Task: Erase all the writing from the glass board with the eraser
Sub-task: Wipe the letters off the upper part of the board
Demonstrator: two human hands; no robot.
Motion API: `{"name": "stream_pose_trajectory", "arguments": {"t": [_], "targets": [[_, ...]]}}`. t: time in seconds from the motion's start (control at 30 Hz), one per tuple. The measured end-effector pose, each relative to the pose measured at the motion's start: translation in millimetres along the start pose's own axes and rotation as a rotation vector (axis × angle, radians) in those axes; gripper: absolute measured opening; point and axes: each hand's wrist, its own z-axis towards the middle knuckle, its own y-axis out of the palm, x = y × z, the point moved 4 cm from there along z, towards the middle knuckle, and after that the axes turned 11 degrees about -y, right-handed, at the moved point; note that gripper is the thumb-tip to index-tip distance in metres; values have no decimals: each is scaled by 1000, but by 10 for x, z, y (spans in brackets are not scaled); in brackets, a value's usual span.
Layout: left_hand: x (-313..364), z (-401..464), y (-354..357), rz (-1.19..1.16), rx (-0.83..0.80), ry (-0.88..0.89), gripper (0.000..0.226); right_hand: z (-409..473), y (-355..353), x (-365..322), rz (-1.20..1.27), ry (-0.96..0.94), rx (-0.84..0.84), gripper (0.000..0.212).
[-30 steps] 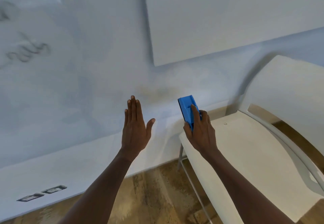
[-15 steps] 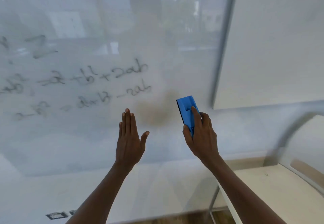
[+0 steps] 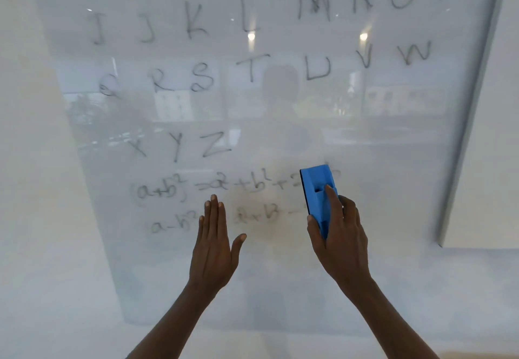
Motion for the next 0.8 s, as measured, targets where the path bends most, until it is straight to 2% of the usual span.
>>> {"name": "stream_pose_trajectory", "arguments": {"t": [0.2,0.33,0.8], "targets": [[-456,287,-431,46,61,0,83,404,204,-553,26,-65,65,71],[-670,564,-612,62,110,21,81,684,345,-796,27,-117,119,65],[-1421,2093,-1282,162,351,42,81,1700,797,-1203,102,-246,319,62]]}}
